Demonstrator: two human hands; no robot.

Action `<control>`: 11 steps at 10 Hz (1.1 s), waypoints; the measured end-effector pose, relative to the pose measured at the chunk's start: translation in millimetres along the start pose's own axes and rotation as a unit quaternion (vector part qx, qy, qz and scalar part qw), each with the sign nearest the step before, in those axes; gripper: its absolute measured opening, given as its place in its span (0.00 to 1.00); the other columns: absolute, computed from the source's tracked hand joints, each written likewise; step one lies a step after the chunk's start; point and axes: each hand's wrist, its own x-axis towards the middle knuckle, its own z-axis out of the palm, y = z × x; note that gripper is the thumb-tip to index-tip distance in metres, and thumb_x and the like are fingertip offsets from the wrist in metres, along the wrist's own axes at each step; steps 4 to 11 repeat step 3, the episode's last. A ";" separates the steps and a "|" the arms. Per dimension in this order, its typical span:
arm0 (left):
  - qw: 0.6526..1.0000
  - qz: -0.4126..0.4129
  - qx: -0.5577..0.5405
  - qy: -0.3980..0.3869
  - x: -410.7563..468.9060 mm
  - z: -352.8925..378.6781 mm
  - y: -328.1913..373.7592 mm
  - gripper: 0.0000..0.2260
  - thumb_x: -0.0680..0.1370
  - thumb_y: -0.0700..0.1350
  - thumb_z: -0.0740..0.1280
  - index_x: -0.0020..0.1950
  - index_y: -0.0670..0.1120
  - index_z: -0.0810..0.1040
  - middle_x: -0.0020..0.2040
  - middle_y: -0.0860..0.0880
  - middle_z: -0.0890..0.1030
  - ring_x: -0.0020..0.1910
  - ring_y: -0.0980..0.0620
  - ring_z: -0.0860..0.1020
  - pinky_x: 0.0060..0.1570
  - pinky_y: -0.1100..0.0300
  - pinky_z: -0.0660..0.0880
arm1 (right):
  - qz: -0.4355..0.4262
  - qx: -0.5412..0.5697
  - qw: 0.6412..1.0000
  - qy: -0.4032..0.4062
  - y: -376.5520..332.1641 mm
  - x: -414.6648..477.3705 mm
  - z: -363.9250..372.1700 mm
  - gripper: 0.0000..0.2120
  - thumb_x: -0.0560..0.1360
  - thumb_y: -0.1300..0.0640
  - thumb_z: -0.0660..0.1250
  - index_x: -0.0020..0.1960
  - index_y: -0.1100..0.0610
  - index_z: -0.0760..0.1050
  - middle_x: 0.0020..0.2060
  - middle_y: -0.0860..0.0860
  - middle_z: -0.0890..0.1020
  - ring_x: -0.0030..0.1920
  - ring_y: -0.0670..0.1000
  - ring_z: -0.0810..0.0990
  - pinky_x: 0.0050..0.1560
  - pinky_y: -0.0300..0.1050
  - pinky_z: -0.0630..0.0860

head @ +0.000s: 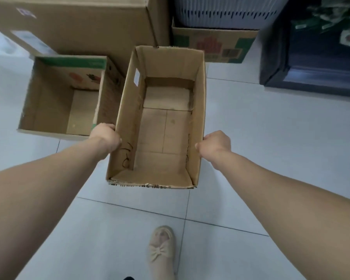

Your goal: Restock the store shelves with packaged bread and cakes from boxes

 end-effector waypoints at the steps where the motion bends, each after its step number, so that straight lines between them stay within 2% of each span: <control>1: 1.000 -0.011 -0.015 0.005 21.7 3.9 -15.0 0.18 0.79 0.37 0.63 0.68 0.40 0.71 0.64 0.40 0.76 0.62 0.41 0.75 0.61 0.54 0.74 | 0.018 0.004 1.000 0.000 -2.2 8.9 25.6 0.05 0.72 0.66 0.64 0.46 0.64 0.78 0.47 0.60 0.83 0.45 0.57 0.82 0.38 0.41 0.77; 2: 0.990 -0.009 -0.138 -0.014 32.8 7.5 -26.1 0.18 0.79 0.32 0.58 0.69 0.40 0.70 0.60 0.43 0.77 0.55 0.46 0.76 0.51 0.61 0.74 | 0.009 0.069 0.998 -0.005 3.0 11.8 39.5 0.09 0.72 0.70 0.61 0.48 0.69 0.79 0.47 0.62 0.82 0.51 0.61 0.82 0.54 0.55 0.80; 3: 0.979 -0.012 -0.203 -0.011 29.4 0.4 -25.5 0.21 0.79 0.29 0.55 0.72 0.38 0.65 0.67 0.40 0.73 0.61 0.46 0.74 0.50 0.66 0.72 | -0.008 0.103 0.994 -0.030 -4.9 3.1 35.0 0.11 0.75 0.70 0.61 0.56 0.67 0.76 0.45 0.58 0.80 0.48 0.57 0.81 0.59 0.50 0.77; 11: 0.979 -0.012 -0.203 -0.011 29.4 0.4 -25.5 0.21 0.79 0.29 0.55 0.72 0.38 0.65 0.67 0.40 0.73 0.61 0.46 0.74 0.50 0.66 0.72 | -0.008 0.103 0.994 -0.030 -4.9 3.1 35.0 0.11 0.75 0.70 0.61 0.56 0.67 0.76 0.45 0.58 0.80 0.48 0.57 0.81 0.59 0.50 0.77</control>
